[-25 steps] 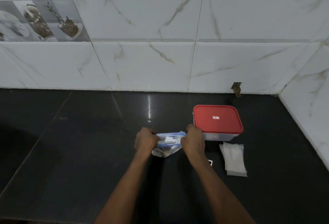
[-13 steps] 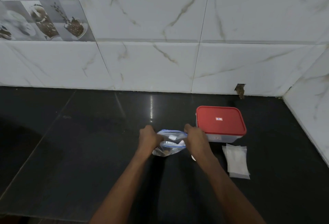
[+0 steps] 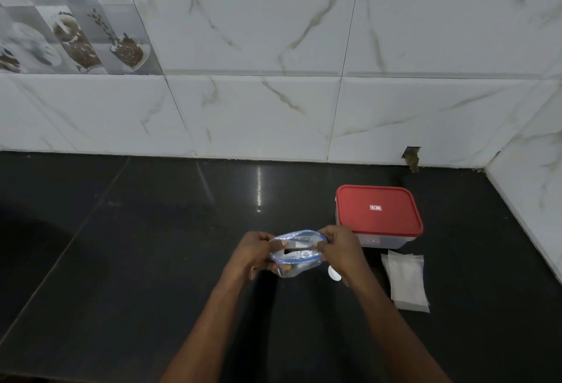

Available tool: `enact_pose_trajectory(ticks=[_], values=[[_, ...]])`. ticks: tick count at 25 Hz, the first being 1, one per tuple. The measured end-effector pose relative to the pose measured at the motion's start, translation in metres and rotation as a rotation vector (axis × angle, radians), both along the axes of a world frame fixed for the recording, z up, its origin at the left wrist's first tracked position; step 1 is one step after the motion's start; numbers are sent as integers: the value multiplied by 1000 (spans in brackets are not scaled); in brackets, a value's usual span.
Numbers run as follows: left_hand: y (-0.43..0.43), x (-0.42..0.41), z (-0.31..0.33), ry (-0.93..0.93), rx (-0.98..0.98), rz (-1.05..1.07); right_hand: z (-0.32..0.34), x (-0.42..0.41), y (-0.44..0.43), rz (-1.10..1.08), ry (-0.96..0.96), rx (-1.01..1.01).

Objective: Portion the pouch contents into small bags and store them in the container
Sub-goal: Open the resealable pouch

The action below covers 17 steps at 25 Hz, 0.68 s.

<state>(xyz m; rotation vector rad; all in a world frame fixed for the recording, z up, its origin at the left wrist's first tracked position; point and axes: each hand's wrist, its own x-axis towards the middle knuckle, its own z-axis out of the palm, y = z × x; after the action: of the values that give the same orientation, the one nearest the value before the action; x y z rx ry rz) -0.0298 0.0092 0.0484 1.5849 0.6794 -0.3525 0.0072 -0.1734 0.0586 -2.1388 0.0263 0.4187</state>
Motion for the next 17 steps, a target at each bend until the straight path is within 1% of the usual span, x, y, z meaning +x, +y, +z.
enact_pose_trajectory(ticks=[1, 2, 3, 4, 5, 7, 9, 11, 13, 15, 17], values=[[-1, 0, -6, -6, 105, 14, -4, -3, 4, 46, -87, -236], [-4, 2, -11, -7, 297, -3, -7, -7, 8, 40, -185, -468], [-9, 3, -14, -28, 489, -11, -7, -12, 13, 3, -270, -605], [-18, 1, -13, -79, 626, 8, -8, -17, 18, -35, -333, -649], [-26, -2, -11, -142, 671, 49, -10, -19, 23, -74, -373, -624], [-37, -5, -11, -221, 668, 140, -14, -19, 27, -125, -378, -540], [-38, -3, -10, -198, 573, 240, -20, -15, 25, -180, -326, -408], [-35, 1, -13, -116, 425, 293, -27, -10, 22, -268, -222, -182], [-33, 5, -16, -79, 242, 361, -32, -6, 22, -367, -62, 90], [-34, 6, -18, -59, 31, 430, -31, -1, 21, -443, 180, 381], [-31, 9, -20, 2, -177, 449, -27, 7, 13, -422, 436, 552]])
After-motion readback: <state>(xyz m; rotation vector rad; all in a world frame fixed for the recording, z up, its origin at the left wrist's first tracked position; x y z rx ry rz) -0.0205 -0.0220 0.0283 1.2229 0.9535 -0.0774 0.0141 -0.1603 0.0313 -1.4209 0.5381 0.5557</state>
